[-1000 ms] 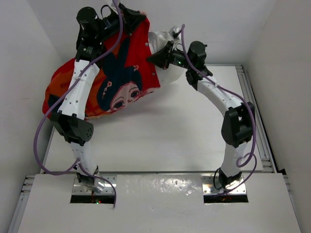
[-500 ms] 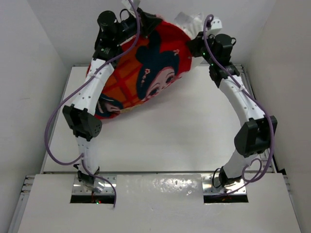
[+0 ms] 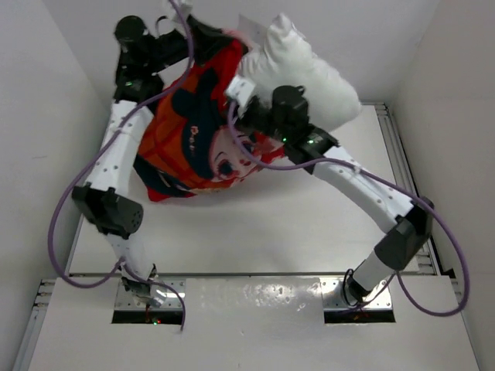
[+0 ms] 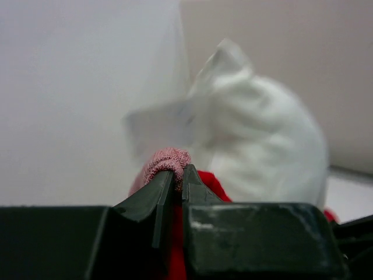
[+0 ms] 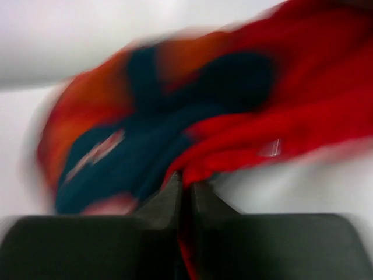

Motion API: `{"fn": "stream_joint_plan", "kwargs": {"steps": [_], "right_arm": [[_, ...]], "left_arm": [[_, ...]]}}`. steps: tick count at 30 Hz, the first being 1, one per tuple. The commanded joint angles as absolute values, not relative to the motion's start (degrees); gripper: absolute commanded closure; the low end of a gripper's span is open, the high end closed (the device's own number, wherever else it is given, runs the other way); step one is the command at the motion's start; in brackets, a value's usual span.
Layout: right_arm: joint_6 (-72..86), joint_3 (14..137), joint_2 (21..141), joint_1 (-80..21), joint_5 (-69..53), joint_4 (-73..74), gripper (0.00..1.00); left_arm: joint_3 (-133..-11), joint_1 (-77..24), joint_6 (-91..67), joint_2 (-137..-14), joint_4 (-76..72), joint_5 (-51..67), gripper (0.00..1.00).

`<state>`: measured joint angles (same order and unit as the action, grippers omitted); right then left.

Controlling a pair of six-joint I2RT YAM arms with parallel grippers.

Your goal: Put the pillow into the pillowcase

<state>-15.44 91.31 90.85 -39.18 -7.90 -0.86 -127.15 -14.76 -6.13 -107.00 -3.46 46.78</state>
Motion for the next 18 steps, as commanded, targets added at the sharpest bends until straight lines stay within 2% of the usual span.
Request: {"fn": "stream_joint_plan", "kwargs": {"steps": [1,2,3,4,6,7,9,13,18], "right_arm": [[-19.4,88.9,96.8,-41.0,-28.3,10.0,0.79],[-17.5,89.3,97.6,-41.0,-32.0,10.6,0.71],[-16.4,89.8,98.3,-41.0,-35.4,11.0,0.57],[-13.8,90.3,99.2,-40.6,-39.6,11.4,0.33],[-11.1,92.3,99.6,-39.9,-42.6,11.3,0.23],[-7.6,92.7,99.3,-38.5,-45.2,10.9,0.16],[-0.5,92.6,97.5,-35.6,-50.2,7.0,0.13],[16.1,87.4,92.7,-29.1,-57.2,-8.3,0.01],[32.6,78.2,88.3,-18.3,-55.6,-24.2,0.01]], "left_arm": [[-117.0,-6.7,6.5,-97.4,10.8,58.1,1.00],[-114.6,-4.0,10.7,-95.6,14.7,60.2,1.00],[-112.7,-2.8,15.2,-94.4,25.3,63.1,1.00],[-110.8,-1.2,28.1,-92.4,32.7,63.4,1.00],[-109.5,-0.7,50.2,-90.5,52.1,59.7,1.00],[-106.6,-0.5,56.2,-89.8,57.2,57.9,1.00],[-102.1,0.0,64.8,-87.2,63.5,53.4,1.00],[-91.9,3.7,69.4,-83.9,66.4,52.2,1.00],[-88.0,3.0,69.3,-82.4,65.8,52.7,1.00]]}}
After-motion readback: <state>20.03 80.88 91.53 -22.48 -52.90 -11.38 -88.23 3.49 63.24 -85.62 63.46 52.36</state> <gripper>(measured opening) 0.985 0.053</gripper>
